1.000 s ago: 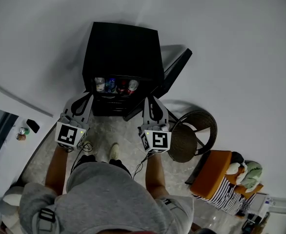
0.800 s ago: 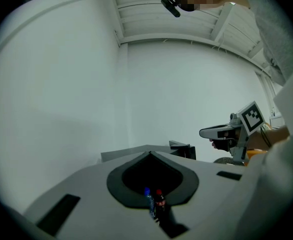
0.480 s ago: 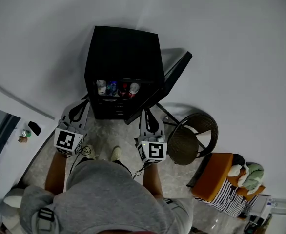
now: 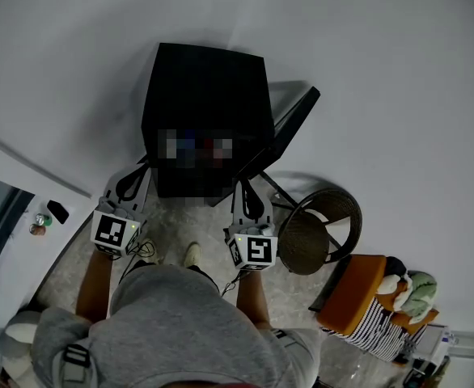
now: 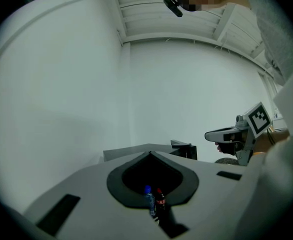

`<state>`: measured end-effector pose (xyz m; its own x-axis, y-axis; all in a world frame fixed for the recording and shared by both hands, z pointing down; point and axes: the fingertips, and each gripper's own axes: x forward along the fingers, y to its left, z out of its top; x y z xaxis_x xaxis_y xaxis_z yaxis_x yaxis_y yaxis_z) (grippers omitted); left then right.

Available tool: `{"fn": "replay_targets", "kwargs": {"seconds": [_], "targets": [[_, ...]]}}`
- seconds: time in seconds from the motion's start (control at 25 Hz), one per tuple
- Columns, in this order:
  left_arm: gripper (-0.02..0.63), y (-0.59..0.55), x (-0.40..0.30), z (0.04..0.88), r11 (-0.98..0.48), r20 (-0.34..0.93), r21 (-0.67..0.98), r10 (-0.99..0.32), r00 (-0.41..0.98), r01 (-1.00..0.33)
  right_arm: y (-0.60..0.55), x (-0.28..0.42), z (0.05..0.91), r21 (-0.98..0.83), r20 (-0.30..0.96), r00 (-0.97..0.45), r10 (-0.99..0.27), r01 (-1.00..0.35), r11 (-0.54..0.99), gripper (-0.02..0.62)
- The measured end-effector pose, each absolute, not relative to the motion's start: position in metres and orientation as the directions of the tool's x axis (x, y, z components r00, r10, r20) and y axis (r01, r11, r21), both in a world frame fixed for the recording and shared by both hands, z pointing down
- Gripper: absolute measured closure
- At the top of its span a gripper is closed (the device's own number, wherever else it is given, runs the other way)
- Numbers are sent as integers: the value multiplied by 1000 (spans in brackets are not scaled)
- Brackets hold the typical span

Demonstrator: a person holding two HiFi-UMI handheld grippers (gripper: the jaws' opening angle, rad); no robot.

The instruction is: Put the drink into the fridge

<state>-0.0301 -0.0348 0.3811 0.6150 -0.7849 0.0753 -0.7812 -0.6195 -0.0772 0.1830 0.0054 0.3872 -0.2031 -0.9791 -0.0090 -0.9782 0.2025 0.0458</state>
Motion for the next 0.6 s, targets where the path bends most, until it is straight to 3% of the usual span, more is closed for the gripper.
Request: {"fn": "replay_targets", "kwargs": {"seconds": [0.6], "targets": [[601, -38, -33, 390, -618, 84, -69, -786, 612, -783, 2, 179, 396, 40, 10, -211, -977, -977, 211, 551]]}}
